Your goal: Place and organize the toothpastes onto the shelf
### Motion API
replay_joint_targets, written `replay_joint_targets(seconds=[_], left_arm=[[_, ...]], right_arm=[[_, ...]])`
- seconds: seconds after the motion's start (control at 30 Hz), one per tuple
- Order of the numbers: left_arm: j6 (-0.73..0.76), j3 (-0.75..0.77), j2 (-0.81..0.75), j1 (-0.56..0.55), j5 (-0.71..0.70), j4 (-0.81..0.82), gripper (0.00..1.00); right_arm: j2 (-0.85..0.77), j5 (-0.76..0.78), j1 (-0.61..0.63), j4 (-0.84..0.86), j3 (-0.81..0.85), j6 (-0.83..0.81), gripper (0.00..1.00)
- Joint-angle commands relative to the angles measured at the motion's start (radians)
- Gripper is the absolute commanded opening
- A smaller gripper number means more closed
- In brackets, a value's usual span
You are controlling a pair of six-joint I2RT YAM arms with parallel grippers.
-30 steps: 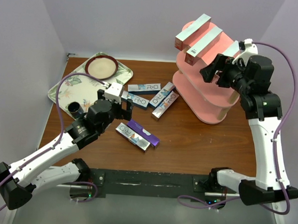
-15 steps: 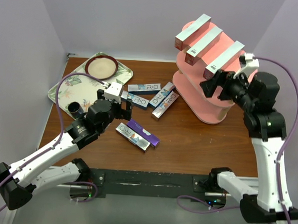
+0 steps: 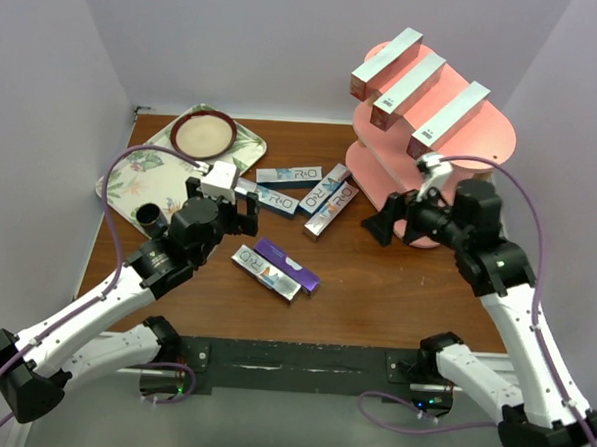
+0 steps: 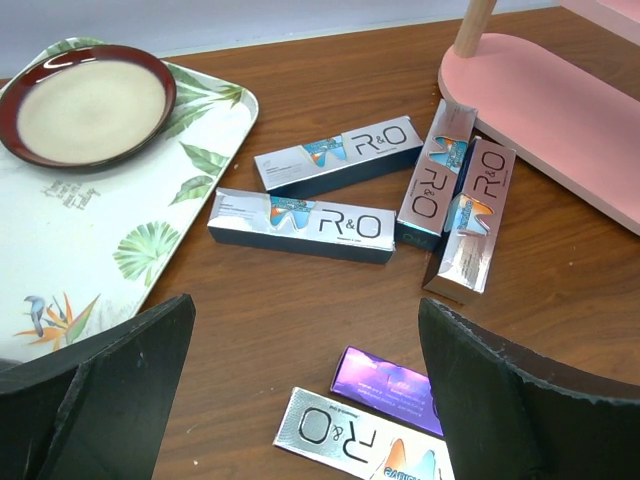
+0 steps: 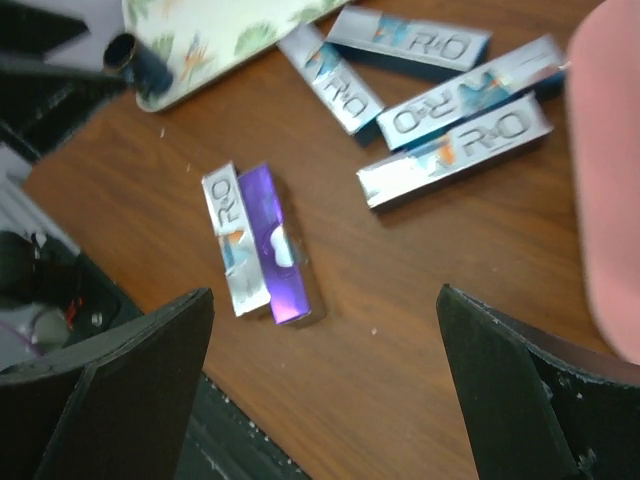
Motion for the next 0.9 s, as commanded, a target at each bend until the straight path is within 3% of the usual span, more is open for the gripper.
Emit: replay_joint_targets(seconds=[0.0,0.47,0.6,0.87], left_arm=[[-0.014,-0.004,-0.009,0.012,-0.04,0.012,0.99],[-0.003,-0.006,-0.006,0.012,-0.088,-0.002,0.98],[-0.001,-0.007,-0.003,0.012,-0.086,-0.003,0.98],[0.0,-0.007,-0.003,0.012,-0.097,-0.006,0.97]], right_arm=[[0.059,0.122,0.217,0.174,-0.083,0.034,0.98],[0.231,0.388,0.552,0.633,-0.489,0.023,0.98],[0.251,0.443,0.564,0.86,-0.607,0.011,0.98],[0.348,0.37,0.564,0.932,-0.652,-0.034,0.98]])
